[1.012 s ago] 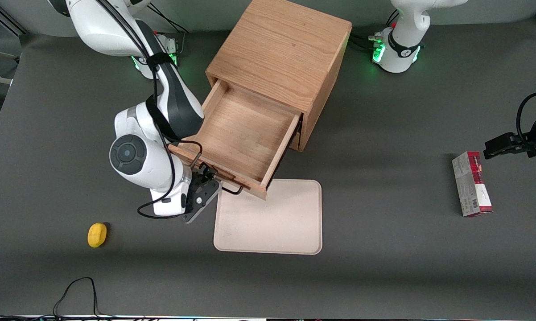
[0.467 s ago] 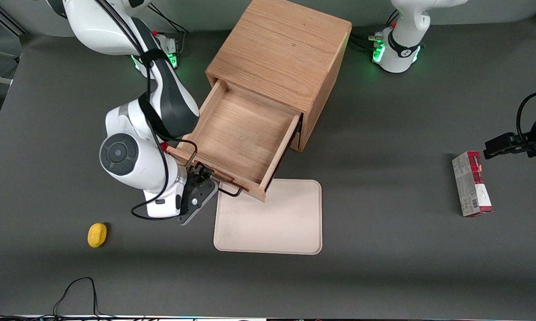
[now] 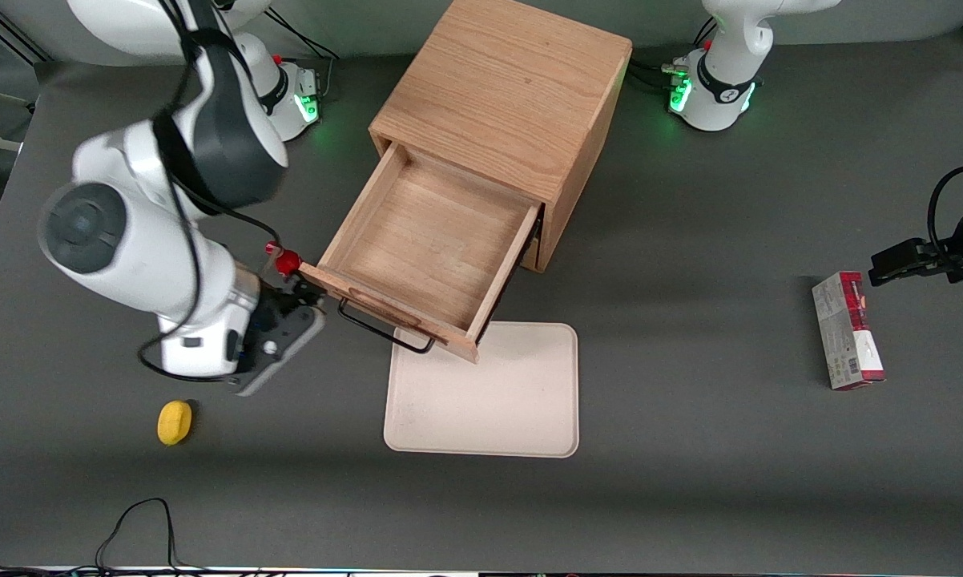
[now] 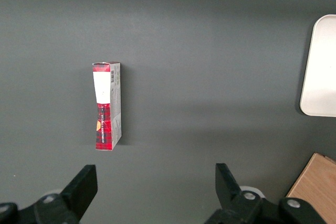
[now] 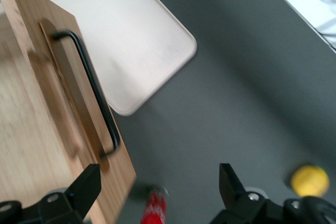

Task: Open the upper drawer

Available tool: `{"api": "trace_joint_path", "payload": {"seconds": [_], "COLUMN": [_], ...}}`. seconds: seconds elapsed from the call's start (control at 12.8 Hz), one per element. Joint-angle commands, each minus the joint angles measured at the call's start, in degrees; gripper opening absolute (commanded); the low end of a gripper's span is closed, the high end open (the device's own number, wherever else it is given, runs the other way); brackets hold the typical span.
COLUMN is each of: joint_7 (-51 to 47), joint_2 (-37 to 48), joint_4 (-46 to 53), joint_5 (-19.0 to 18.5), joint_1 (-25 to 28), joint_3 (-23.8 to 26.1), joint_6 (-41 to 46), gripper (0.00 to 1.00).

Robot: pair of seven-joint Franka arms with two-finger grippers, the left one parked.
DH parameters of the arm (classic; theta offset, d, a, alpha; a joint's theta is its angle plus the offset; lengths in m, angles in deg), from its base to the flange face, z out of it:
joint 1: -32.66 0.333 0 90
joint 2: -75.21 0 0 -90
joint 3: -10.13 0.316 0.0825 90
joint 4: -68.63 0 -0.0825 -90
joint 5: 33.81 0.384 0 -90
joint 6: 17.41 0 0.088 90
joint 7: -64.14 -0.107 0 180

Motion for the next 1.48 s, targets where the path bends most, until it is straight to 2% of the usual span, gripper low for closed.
{"api": "trace_joint_path", "payload": {"seconds": [0.0, 0.16, 0.31, 0.47, 0.62, 0.78, 0.86, 1.09, 1.25, 1.4], "joint_7": [-3.95, -7.29, -9.58, -14.05, -16.27, -16.54, -16.54, -16.71, -16.80, -16.80], "joint_2": [4.07, 5.21, 6.53, 10.56, 16.70, 20.76, 21.91, 26.12, 27.71, 27.81], "joint_4": [-0.92, -0.92, -2.23, -7.31, -15.30, -20.07, -21.30, -27.09, -29.30, -29.40], "joint_5": [-4.49, -5.99, -5.91, -5.65, -6.61, -8.89, -9.94, -10.48, -10.48, -10.48], "joint_1": [0.35, 0.27, 0.27, -2.78, -8.84, -18.23, -21.32, -25.56, -30.82, -32.34], "joint_3": [-1.38, -3.39, -5.94, -5.34, 0.60, 8.78, 10.99, 12.50, 16.88, 17.87], "joint_6": [4.21, 5.62, 6.60, 4.42, -1.64, -2.63, -2.80, -6.92, -8.25, -8.08], "gripper": [1.00, 1.00, 1.00, 1.00, 1.00, 1.00, 1.00, 1.00, 1.00, 1.00]}}
